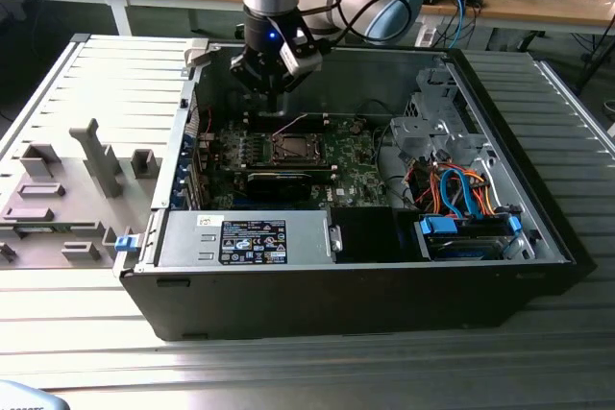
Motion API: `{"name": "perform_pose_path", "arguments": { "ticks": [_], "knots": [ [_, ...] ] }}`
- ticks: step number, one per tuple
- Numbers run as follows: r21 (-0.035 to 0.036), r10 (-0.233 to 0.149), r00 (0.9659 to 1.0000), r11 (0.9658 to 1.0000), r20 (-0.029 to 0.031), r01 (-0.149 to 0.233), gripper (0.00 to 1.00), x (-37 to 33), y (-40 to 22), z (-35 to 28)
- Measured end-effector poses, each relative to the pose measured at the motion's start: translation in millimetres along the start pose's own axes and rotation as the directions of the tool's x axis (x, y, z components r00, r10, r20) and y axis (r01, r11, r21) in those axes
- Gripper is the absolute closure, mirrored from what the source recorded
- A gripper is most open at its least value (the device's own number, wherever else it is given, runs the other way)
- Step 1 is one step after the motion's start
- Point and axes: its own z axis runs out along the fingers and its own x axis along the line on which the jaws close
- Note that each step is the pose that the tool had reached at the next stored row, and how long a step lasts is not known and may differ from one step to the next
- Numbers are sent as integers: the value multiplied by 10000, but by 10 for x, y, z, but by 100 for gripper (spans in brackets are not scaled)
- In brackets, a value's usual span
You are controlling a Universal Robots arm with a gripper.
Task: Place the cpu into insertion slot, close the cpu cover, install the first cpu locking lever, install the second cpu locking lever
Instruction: 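Install the first cpu locking lever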
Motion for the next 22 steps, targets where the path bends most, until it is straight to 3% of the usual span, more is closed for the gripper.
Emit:
{"name": "perform_pose_path", "arguments": {
  "ticks": [22],
  "knots": [
    [1, 0, 10000, 10000, 0, 0, 89, -1, -14, 78]
  ]
}}
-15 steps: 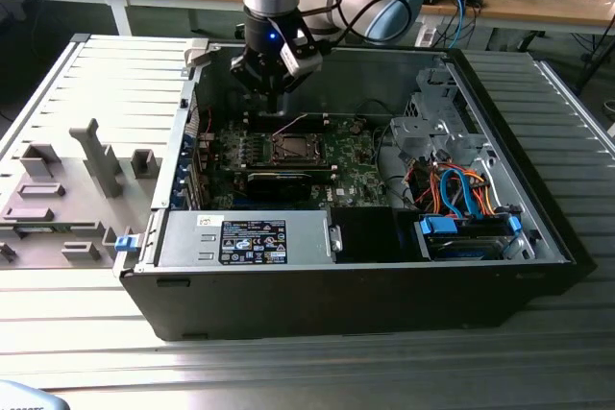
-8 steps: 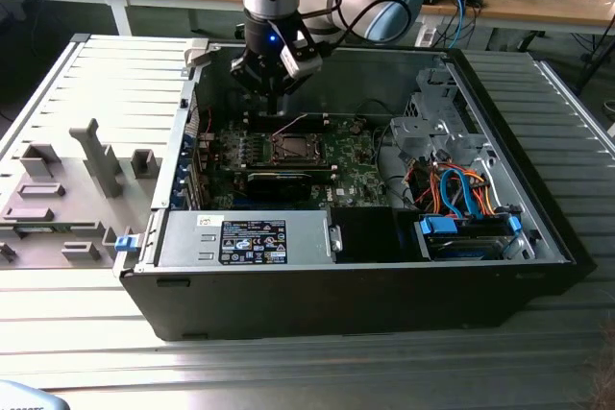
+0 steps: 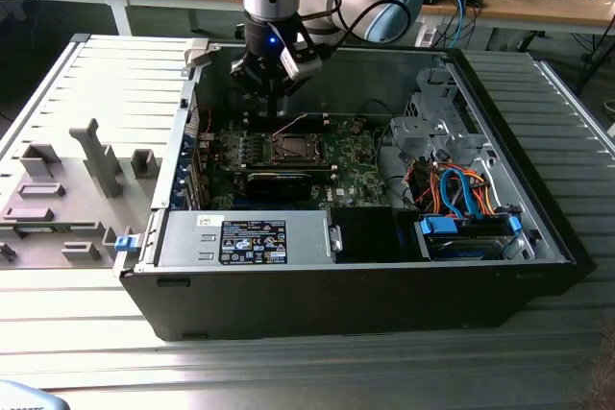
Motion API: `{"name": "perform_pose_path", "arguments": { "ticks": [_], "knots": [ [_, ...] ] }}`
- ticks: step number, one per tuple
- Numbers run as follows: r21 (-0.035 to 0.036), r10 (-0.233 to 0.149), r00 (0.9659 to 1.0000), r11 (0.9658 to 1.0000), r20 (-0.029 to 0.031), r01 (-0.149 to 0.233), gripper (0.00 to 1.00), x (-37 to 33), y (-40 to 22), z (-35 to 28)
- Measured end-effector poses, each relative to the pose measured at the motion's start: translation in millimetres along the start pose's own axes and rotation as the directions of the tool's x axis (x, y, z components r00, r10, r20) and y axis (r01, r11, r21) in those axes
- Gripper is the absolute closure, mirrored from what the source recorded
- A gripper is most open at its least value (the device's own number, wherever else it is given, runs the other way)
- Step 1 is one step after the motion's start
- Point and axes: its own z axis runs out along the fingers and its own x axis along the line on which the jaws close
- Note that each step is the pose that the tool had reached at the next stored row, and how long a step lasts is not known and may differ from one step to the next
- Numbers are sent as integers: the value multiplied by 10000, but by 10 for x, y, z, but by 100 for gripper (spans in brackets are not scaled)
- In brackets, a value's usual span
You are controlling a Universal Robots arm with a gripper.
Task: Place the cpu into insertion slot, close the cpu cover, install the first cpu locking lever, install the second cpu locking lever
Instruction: 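Install the first cpu locking lever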
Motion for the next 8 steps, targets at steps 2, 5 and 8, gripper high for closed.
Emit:
{"name": "perform_pose_path", "arguments": {
  "ticks": [2, 5, 8],
  "knots": [
    [0, 0, 10000, 10000, 0, 0, 89, 0, 0, 17],
    [0, 0, 10000, 10000, 0, 0, 89, 0, 0, 39],
    [-1, 0, 10000, 10000, 0, 0, 89, 1, 0, 55]
  ]
}}
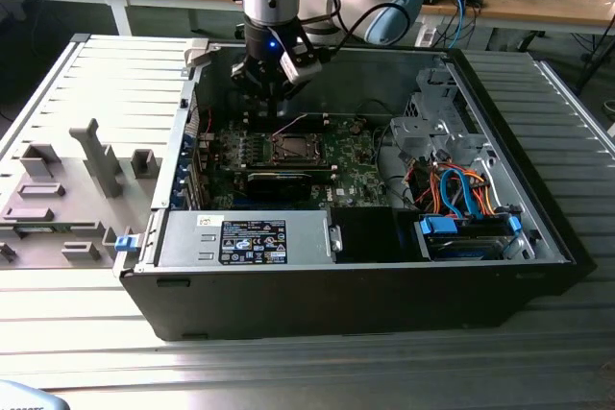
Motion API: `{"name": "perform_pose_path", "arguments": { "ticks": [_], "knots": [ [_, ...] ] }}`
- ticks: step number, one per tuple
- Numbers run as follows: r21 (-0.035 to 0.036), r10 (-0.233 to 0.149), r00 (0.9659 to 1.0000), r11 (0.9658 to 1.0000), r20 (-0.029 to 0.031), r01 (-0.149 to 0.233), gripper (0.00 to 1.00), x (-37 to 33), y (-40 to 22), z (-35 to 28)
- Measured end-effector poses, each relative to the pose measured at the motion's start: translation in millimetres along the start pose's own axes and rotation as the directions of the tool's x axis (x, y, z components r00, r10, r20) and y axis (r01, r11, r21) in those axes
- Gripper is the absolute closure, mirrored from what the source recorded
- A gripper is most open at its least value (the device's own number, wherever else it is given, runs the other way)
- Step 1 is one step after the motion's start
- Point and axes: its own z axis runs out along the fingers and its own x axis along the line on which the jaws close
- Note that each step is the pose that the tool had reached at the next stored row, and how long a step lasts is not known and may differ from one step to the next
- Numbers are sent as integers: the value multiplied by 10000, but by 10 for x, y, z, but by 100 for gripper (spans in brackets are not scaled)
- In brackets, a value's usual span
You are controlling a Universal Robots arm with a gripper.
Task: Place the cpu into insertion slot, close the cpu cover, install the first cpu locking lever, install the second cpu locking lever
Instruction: 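Install the first cpu locking lever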
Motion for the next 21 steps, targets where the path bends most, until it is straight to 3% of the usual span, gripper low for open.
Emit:
{"name": "perform_pose_path", "arguments": {
  "ticks": [21],
  "knots": [
    [1, 0, 10000, 10000, 0, 0, 89, 0, -1, 106]
  ]
}}
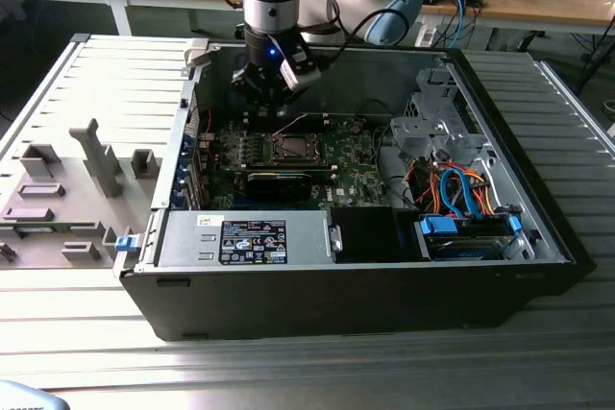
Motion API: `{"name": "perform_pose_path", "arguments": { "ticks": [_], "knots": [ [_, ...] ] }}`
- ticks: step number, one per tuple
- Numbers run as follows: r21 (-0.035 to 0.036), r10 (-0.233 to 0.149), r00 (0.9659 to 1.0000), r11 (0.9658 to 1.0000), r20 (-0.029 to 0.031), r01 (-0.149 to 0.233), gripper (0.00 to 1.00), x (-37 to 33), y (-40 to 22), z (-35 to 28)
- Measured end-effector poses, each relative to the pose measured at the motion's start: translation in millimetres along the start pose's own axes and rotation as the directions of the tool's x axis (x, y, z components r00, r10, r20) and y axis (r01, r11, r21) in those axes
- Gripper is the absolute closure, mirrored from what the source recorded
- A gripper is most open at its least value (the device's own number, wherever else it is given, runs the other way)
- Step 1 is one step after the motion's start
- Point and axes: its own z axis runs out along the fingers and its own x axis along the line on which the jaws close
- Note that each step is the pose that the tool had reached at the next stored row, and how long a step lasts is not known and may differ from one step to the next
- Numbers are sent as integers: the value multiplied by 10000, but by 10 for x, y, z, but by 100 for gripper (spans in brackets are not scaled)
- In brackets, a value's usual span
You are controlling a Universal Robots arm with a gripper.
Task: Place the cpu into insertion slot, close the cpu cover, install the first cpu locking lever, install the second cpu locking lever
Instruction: 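Install the first cpu locking lever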
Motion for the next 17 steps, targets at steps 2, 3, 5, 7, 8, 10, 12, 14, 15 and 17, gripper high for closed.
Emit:
{"name": "perform_pose_path", "arguments": {
  "ticks": [2, 3, 5, 7, 8, 10, 12, 14, 15, 17],
  "knots": [
    [0, 0, 10000, 10000, 1, 0, 89, 0, 0, 9],
    [-1, 0, 10000, 10000, 0, 0, 89, 0, 0, 16],
    [-1, 0, 10000, 10000, 0, 0, 89, -1, 0, 28],
    [-1, 0, 10000, 10000, 1, 0, 89, -1, 0, 39],
    [-1, 0, 10000, 10000, 1, 0, 89, -1, -1, 48],
    [0, 0, 10000, 10000, 0, 0, 89, -1, -1, 64],
    [-1, -1, 10000, 10000, 1, 1, 89, -2, 0, 84],
    [-1, -2, 10000, 10000, 1, 2, 89, -6, 4, 107],
    [0, 0, 10000, 10000, 0, 0, 89, -11, 7, 117],
    [1, 0, 10000, 10000, -1, 0, 89, -32, 13, 134]
  ]
}}
